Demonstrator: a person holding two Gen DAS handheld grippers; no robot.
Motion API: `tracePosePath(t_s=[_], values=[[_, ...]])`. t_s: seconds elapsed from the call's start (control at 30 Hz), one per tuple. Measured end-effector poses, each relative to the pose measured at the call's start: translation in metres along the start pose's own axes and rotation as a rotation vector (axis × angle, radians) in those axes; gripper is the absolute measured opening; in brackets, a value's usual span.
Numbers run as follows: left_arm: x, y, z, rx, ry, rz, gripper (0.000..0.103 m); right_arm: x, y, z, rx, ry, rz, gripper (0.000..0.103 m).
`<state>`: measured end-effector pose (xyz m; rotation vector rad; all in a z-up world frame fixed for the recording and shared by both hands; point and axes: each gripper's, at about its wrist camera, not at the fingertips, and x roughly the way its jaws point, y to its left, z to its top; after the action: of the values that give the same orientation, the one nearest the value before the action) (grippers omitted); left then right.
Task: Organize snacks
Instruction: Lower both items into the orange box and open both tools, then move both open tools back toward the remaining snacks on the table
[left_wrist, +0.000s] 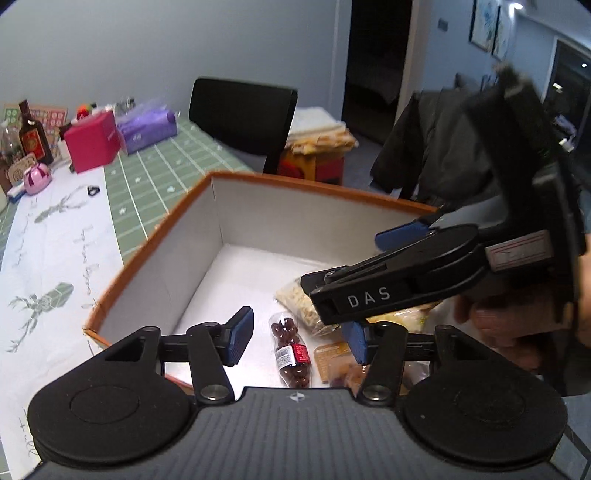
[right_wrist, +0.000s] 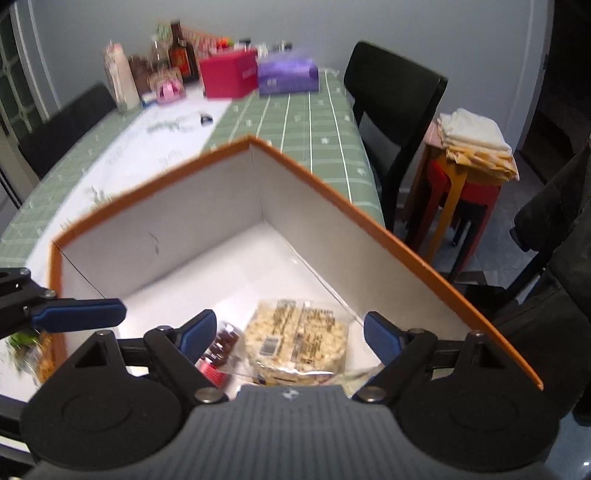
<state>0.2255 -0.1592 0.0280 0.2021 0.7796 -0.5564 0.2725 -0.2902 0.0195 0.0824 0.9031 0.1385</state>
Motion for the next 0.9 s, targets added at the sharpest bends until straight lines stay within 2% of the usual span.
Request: tracePosePath(t_s=[0.07,0.17,0.3,0.43,0.63,0.77,0.9], values=[[-0.017,0.002,-0.002,0.004,-0.035,-0.002,0.065,-0.01,0.002,-0.001,0.024,-0.032,0.015,0.085],[-0.038,0.009,-0.011,-0.015,-0.081,-0.002,0.072,-0.028,0.012,-0.003,0.026,-0.077,0.03,0.085],[-0.061,0.028,-0.026,-0.061,-0.126,0.015,0.073,-0.054,0.035,-0.01,-0.021,-0.139,0.057,0.085],[-0.078,0.053,-0.042,-0.112,-0.128,0.015,0.076,-0.077,0.057,-0.02,-0.059,-0.174,0.121,0.085],[-0.106,0.079,-0.071,-0.208,-0.163,0.077,0.077,-0.103,0.084,-0.039,-0.085,-0.237,0.18,0.085],[-0.111,0.086,-0.096,-0.243,-0.157,0.103,0.078,-0.111,0.099,-0.061,-0.084,-0.27,0.201,0.085],[-0.113,0.095,-0.126,-0.307,-0.151,0.113,0.078,-0.113,0.113,-0.09,-0.106,-0.291,0.187,0.085]])
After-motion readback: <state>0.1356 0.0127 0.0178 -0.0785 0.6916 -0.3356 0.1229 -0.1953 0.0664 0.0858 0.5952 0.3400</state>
